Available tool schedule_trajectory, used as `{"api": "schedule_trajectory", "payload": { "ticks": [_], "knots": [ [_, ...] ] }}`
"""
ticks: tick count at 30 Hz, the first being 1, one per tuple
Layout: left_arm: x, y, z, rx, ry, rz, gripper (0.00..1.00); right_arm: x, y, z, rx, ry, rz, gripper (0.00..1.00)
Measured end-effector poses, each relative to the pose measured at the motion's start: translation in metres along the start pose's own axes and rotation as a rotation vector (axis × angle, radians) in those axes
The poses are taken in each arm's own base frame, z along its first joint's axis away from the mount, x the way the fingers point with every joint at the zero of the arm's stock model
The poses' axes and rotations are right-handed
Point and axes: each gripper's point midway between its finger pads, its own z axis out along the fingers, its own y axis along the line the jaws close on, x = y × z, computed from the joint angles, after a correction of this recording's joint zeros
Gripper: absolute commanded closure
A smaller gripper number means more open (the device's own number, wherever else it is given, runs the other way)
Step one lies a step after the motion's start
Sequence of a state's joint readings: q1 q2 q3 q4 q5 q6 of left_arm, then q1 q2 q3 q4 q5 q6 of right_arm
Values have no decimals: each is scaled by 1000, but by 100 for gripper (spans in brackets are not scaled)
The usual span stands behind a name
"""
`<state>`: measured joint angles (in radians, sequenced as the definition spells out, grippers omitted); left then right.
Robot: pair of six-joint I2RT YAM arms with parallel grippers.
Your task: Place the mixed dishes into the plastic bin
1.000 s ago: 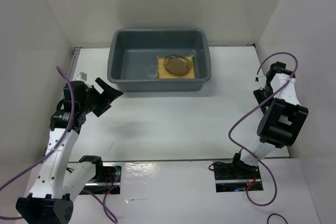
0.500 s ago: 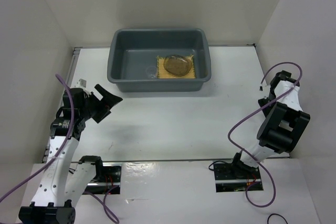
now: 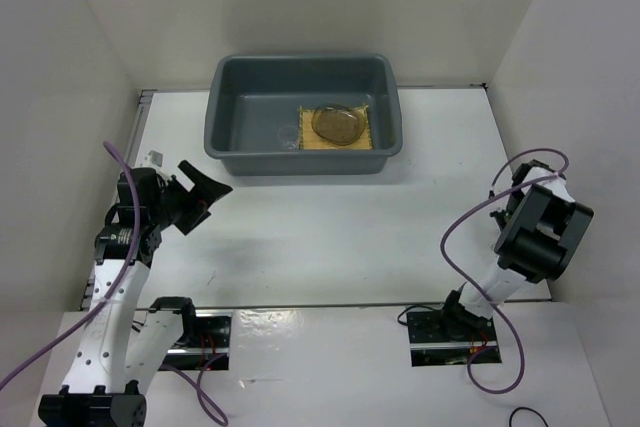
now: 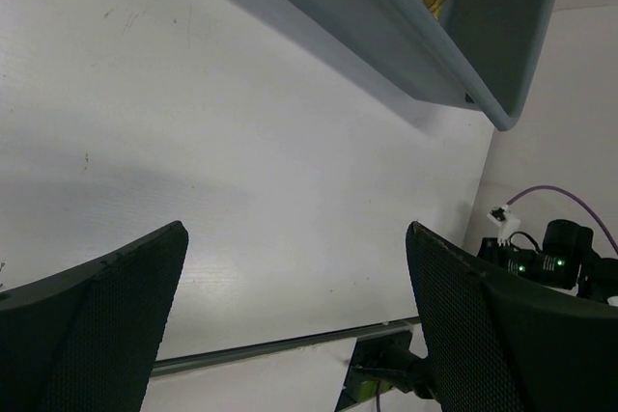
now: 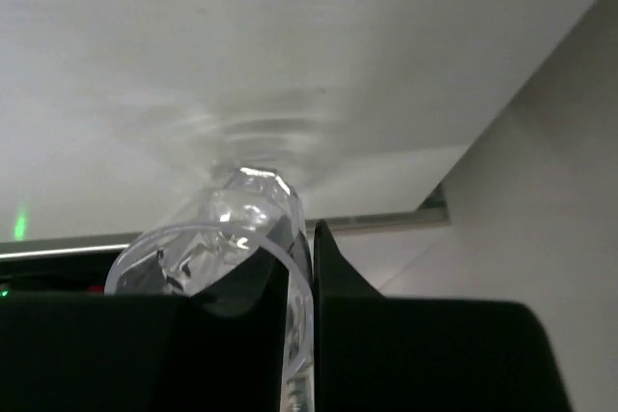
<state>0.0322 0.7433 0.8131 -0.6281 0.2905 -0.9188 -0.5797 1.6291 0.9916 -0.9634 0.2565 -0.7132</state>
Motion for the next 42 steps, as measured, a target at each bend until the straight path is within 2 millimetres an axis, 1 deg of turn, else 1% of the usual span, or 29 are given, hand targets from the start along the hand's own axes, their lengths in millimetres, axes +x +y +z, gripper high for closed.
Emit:
{"api": "schedule_trajectory", "payload": {
  "ticks": [2, 3, 4, 6, 7, 8, 9, 10, 11, 12, 13, 14, 15, 16, 18, 19, 20, 22, 24, 26, 28, 30, 32, 33, 35, 36, 37, 39, 42],
  "knots": [
    [1, 0, 0, 2, 3, 0, 0, -3, -1, 3, -37, 23, 18, 100],
    [1, 0, 0, 2, 4, 0, 0, -6, -2, 0, -61, 21, 28, 100],
    [1, 0, 0, 2, 4, 0, 0, -15, -5, -6, -86, -3, 42, 100],
    [1, 0, -1, 7, 0, 0, 0, -48, -21, -31, -107, -109, 80, 100],
    [2, 1, -2, 9, -4, -1, 0, -65, -27, -50, -125, -157, 85, 100],
    [2, 2, -3, 10, -7, -2, 0, -90, -40, -79, -124, -235, 99, 100],
    [3, 2, -4, 12, -11, -2, 0, -124, -56, -112, -80, -361, 107, 100],
    [3, 3, -4, 13, -12, -2, 0, -152, -66, -147, -38, -478, 103, 100],
    [3, 3, -5, 14, -13, -3, 0, -181, -70, -193, 20, -606, 82, 100],
    [3, 3, -5, 14, -14, -3, 0, -204, -63, -235, 64, -722, 42, 100],
    [3, 3, -5, 14, -14, -3, 0, -222, -46, -274, 90, -821, -11, 100],
    [3, 3, -5, 15, -15, -4, 0, -239, -17, -314, 106, -922, -87, 100],
    [2, 4, -5, 13, -17, -6, 0, -253, 20, -352, 102, -1021, -173, 100],
    [2, 4, -5, 13, -18, -7, 0, -261, 59, -383, 83, -1103, -260, 100],
    [2, 4, -6, 17, -24, -6, 0, -275, 142, -427, 19, -1231, -434, 100],
    [3, 4, -7, 21, -27, -6, 0, -278, 182, -443, -18, -1279, -516, 100],
    [4, 4, -9, 25, -31, -6, 0, -284, 212, -448, -43, -1302, -578, 100],
    [6, 5, -12, 33, -42, -7, 0, -295, 262, -454, -67, -1344, -677, 100],
    [8, 8, -14, 34, -49, -16, 0, -308, 306, -446, -62, -1353, -767, 100],
    [12, 13, -16, 28, -48, -26, 0, -317, 357, -424, -69, -1323, -874, 100],
    [16, 17, -17, 14, -40, -29, 0, -318, 417, -395, -101, -1276, -1003, 100],
    [17, 21, -16, -18, -21, -28, 0, -318, 465, -371, -125, -1254, -1098, 100],
    [14, 24, -14, -69, 12, -7, 0, -315, 505, -355, -145, -1255, -1171, 100],
    [10, 22, -14, -89, 22, 8, 0, -314, 524, -348, -152, -1262, -1207, 99],
    [-2, 16, -12, -115, 25, 42, 0, -316, 544, -342, -157, -1282, -1242, 97],
    [-7, 15, -12, -127, 25, 59, 0, -319, 550, -340, -154, -1295, -1251, 97],
    [-10, 14, -12, -136, 27, 81, 0, -322, 553, -340, -150, -1311, -1255, 97],
    [-15, 14, -12, -162, 35, 116, 0, -332, 557, -337, -136, -1331, -1258, 93],
    [-23, 14, -10, -195, 59, 163, 0, -348, 564, -326, -108, -1352, -1268, 88]
  ]
}}
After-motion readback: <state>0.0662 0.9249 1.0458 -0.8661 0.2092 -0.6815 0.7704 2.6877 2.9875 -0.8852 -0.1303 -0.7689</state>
